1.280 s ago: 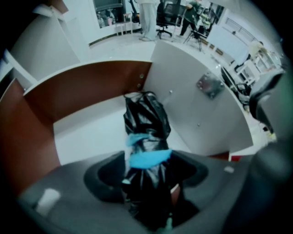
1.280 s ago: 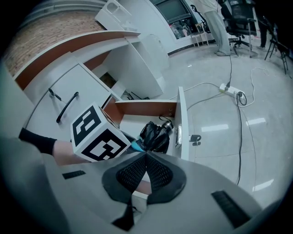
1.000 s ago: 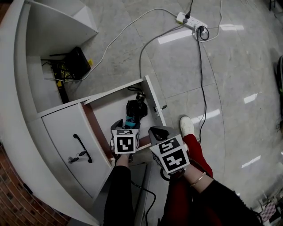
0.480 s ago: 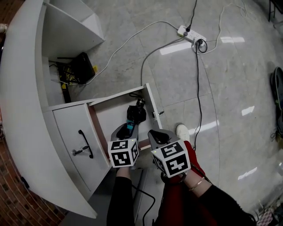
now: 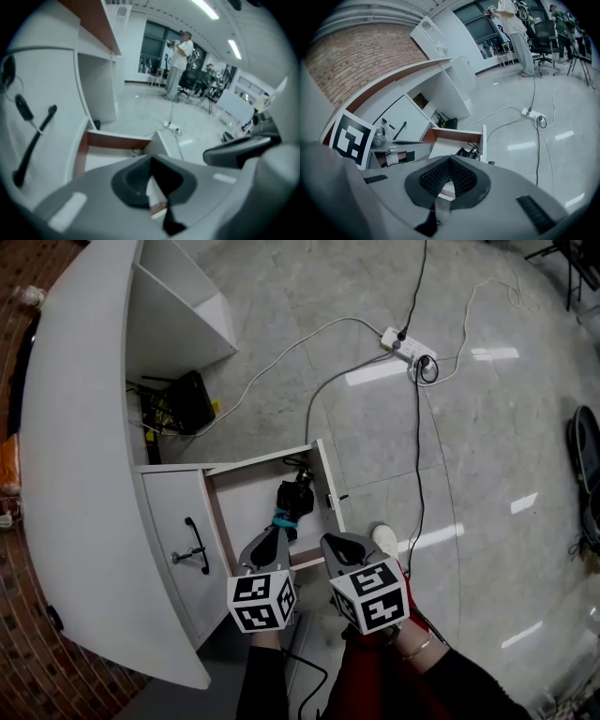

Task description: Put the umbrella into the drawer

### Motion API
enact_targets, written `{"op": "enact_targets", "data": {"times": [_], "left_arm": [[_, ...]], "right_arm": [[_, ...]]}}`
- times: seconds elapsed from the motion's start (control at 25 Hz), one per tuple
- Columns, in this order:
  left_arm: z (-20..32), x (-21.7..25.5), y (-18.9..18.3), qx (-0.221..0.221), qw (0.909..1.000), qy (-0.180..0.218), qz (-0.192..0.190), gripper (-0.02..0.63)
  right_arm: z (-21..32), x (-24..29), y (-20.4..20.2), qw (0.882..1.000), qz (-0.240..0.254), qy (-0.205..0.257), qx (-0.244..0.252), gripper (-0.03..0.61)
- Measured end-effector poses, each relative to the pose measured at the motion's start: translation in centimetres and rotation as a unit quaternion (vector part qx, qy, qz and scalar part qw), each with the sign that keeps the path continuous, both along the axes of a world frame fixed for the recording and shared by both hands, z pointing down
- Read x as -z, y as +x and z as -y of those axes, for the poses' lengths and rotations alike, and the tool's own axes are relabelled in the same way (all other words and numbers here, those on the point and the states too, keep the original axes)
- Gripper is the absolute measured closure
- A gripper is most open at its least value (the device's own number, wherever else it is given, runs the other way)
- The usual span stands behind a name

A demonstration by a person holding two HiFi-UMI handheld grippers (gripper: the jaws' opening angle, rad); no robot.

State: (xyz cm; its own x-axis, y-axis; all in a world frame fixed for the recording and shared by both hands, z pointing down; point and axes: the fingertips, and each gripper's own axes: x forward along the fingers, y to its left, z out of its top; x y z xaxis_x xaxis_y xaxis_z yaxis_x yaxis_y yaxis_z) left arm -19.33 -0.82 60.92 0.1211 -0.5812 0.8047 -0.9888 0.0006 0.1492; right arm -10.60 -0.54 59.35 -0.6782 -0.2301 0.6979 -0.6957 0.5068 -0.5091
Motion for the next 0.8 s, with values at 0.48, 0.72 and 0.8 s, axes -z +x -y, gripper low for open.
{"op": "enact_targets", "data": {"times": [0.48,0.72,0.8], "left_arm": [[-1.0,9.9,1.1,0.058,0.9942,0.086,-0.029,0.611],[-1.5,14.7,1.2,0.079,0.9891,0.12,-0.031,0.611],[-1.7,16.5,1.3,0.081,0.9874,0.133,-0.029,0.611]], "right_arm": [[1.1,7.6,1.5,0.999,0.026,0.042,-0.01,0.577],[1.4,12.0,2.0,0.996,0.045,0.074,-0.009,0.577],[1.2,13.4,2.3,0.995,0.052,0.081,-0.013,0.577]]}}
